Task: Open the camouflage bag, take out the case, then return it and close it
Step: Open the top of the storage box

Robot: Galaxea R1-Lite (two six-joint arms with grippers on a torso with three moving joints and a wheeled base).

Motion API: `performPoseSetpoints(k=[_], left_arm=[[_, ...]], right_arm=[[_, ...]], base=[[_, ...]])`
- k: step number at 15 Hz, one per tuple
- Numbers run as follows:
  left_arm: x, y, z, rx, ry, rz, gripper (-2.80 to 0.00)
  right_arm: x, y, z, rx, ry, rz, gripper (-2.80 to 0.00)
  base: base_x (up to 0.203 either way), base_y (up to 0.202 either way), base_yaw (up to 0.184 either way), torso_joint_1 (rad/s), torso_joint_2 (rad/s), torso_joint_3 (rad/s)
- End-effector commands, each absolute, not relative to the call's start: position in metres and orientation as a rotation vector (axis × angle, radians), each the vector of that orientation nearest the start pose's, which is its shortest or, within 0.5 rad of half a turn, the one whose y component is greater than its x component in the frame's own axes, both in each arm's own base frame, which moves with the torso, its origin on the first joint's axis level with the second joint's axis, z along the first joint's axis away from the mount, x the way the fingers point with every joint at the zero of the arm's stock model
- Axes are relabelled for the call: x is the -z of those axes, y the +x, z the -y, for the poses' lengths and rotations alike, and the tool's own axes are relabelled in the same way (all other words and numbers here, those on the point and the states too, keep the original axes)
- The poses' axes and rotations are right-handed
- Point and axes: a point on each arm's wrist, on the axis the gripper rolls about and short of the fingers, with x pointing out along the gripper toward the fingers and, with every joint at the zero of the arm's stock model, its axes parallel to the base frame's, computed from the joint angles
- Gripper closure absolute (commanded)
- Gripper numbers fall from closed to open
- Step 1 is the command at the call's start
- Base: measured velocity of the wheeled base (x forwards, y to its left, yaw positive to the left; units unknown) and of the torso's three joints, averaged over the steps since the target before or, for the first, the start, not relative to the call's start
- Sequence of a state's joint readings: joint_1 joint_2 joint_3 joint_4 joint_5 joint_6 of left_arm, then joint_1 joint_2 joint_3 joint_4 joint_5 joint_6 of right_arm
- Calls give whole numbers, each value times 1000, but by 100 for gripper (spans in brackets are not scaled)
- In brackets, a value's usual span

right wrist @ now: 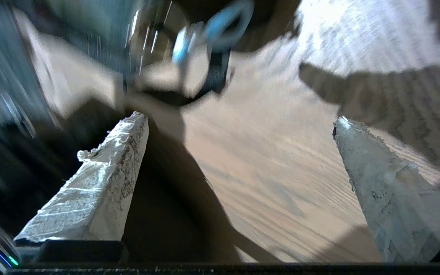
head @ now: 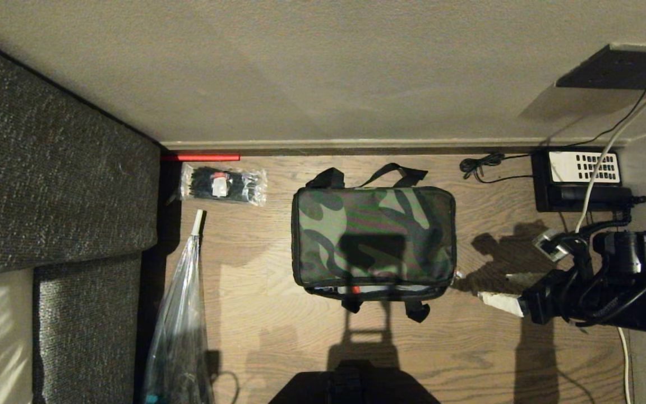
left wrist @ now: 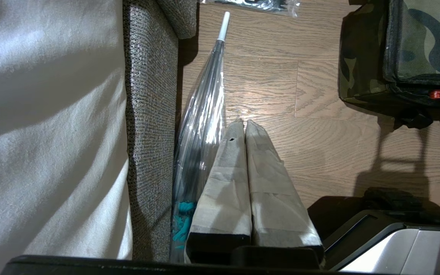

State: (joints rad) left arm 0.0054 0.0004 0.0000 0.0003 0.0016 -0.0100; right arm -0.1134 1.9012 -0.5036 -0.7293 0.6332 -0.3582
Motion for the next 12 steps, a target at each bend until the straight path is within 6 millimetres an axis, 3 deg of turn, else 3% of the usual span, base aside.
performPoseSetpoints(k=[1,4,12], left_arm=[[-75,-23,0,-8,-12,0,0],[-75,-23,0,-8,-11,0,0],[-75,-23,0,-8,-12,0,0]], right_arm=[[-54,280,18,-654,-212,-523,-280],[-46,292,17,-686,-314,-478,-280],[-27,322,-14,-772,-405,-333,-280]], base=[[0,0,0,0,0,0],[0,0,0,0,0,0],[0,0,0,0,0,0]])
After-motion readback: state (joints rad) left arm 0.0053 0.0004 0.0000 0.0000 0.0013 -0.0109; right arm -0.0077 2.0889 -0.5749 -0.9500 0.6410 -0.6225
